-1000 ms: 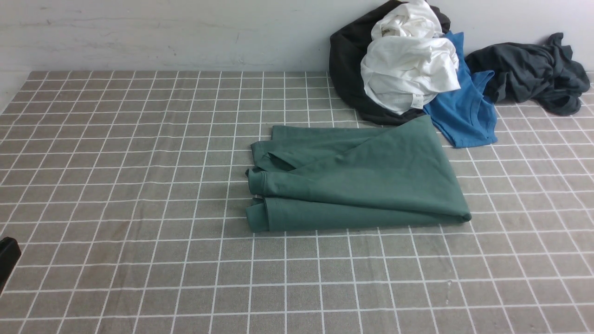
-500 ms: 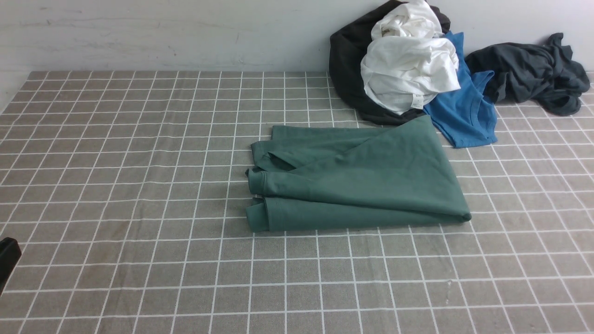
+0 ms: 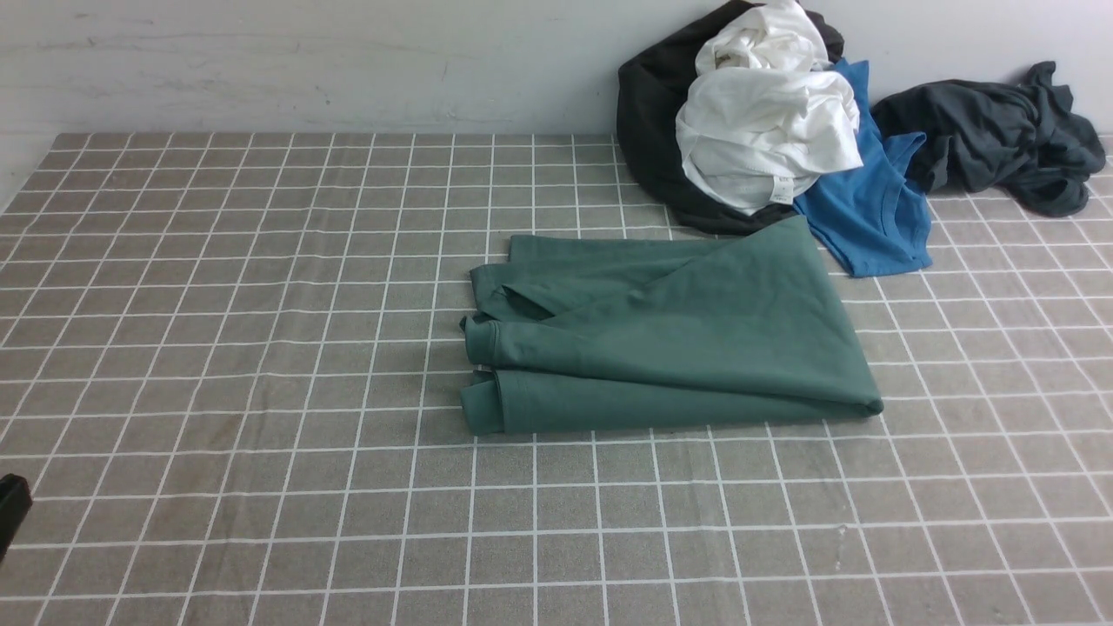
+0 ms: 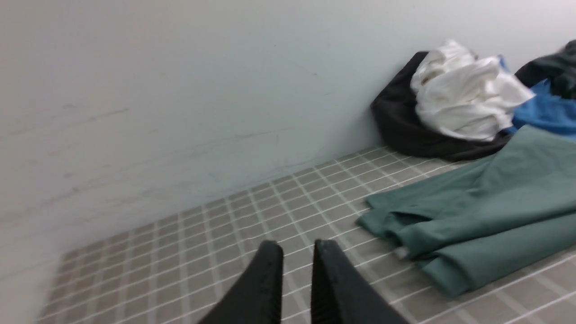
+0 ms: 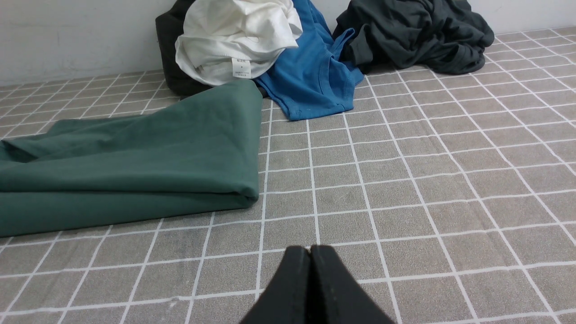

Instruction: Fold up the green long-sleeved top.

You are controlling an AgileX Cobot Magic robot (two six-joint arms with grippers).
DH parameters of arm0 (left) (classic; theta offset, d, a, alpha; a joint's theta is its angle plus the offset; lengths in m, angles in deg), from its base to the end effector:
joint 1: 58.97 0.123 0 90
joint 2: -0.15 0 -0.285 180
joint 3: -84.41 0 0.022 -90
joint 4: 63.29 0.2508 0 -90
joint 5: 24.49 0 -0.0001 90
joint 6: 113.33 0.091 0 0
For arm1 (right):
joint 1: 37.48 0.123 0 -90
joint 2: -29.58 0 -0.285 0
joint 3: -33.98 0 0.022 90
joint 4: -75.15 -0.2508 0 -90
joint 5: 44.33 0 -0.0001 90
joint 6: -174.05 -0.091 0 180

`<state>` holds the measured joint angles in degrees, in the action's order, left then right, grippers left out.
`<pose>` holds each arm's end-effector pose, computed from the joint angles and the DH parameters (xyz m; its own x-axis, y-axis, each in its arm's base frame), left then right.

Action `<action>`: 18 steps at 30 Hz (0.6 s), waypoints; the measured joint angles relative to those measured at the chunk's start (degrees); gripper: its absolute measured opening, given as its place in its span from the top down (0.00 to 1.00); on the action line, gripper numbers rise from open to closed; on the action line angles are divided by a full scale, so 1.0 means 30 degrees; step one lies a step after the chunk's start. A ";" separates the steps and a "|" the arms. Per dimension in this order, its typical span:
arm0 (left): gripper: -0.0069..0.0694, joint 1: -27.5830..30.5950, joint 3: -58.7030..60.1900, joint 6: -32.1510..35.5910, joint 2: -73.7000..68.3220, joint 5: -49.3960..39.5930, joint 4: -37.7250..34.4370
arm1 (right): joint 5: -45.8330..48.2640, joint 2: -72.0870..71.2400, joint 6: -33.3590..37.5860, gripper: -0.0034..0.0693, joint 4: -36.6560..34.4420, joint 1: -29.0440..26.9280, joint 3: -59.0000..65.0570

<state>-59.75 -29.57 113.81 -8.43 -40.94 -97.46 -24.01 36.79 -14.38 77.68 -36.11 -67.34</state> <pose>0.0437 -0.0151 0.2559 0.0702 0.2391 -0.9684 0.1601 0.9555 0.2476 0.0532 -0.0001 0.1732 -0.2782 0.0989 -0.9554 0.0203 0.9951 0.0971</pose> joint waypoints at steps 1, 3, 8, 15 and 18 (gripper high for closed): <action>0.80 0.0000 0.0539 -0.0853 0.0328 0.0800 0.1640 | 0.0000 0.0000 0.0000 0.97 0.0000 0.0000 0.0000; 0.80 0.0000 0.1124 -0.2293 0.0442 0.1519 0.2964 | 0.0022 0.0000 0.0000 0.97 0.0000 0.0000 -0.0013; 0.80 0.0000 0.4106 -1.3686 0.0479 0.4560 0.9904 | 0.0073 0.0000 0.0000 0.97 0.0000 0.0000 -0.0013; 0.91 0.0000 0.4247 -1.7154 0.0479 -0.1444 1.1660 | 0.0097 0.0000 0.0000 0.97 0.0000 0.0000 -0.0021; 0.92 -0.0007 0.4230 -1.6764 0.0479 -0.1590 1.1575 | 0.0097 0.0000 0.0000 0.97 0.0000 0.0000 -0.0021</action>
<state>-59.77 -16.88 63.52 -7.00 -45.71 -62.73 -23.72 36.79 -14.38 77.68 -36.11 -67.40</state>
